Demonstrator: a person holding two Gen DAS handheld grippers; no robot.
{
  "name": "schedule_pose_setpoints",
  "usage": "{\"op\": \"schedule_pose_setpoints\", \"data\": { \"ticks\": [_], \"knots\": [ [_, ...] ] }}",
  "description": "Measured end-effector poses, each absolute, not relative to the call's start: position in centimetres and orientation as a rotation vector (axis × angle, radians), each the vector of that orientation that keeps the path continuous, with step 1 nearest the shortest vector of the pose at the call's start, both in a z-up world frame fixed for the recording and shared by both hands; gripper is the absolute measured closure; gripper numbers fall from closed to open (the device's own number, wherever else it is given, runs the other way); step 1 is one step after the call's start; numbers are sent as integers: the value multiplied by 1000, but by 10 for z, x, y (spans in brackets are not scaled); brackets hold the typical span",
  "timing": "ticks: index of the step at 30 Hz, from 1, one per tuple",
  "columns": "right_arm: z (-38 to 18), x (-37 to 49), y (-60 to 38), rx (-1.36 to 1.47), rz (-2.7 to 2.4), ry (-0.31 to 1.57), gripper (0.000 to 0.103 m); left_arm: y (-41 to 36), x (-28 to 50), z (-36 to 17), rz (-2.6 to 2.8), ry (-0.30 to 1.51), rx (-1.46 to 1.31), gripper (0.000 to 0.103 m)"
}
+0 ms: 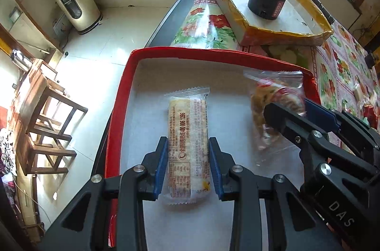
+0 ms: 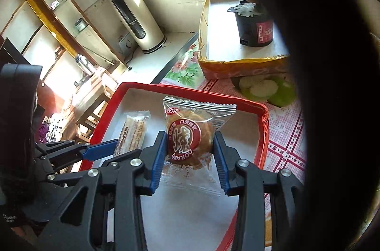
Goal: Organize snacks
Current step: 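Carry the cream bar and pastry into the red tray and open both tools, then lift both tools out of the tray back toward the snack pile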
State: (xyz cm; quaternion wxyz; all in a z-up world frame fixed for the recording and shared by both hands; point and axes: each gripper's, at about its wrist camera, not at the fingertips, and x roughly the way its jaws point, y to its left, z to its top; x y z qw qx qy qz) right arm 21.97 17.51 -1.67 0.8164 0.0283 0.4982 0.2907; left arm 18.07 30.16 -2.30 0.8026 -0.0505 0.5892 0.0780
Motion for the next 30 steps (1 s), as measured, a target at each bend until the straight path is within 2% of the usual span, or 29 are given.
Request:
{"op": "schedule_pose_setpoints", "data": {
  "ticks": [5, 12, 17, 24, 30],
  "knots": [
    [-14, 218, 171, 43, 617, 1060, 61, 297, 178, -19, 188, 1264, -78, 69],
    [-2, 200, 151, 75, 640, 1064, 61, 284, 159, -10, 234, 1253, -47, 62],
    [6, 168, 132, 93, 681, 1082, 58, 264, 133, -1, 253, 1238, -52, 62],
    [19, 112, 75, 196, 695, 1082, 52, 204, 90, 17, 182, 1196, -10, 61],
    [19, 60, 11, 237, 639, 1076, 47, 133, 61, 10, 38, 1182, 54, 56]
  ]
}}
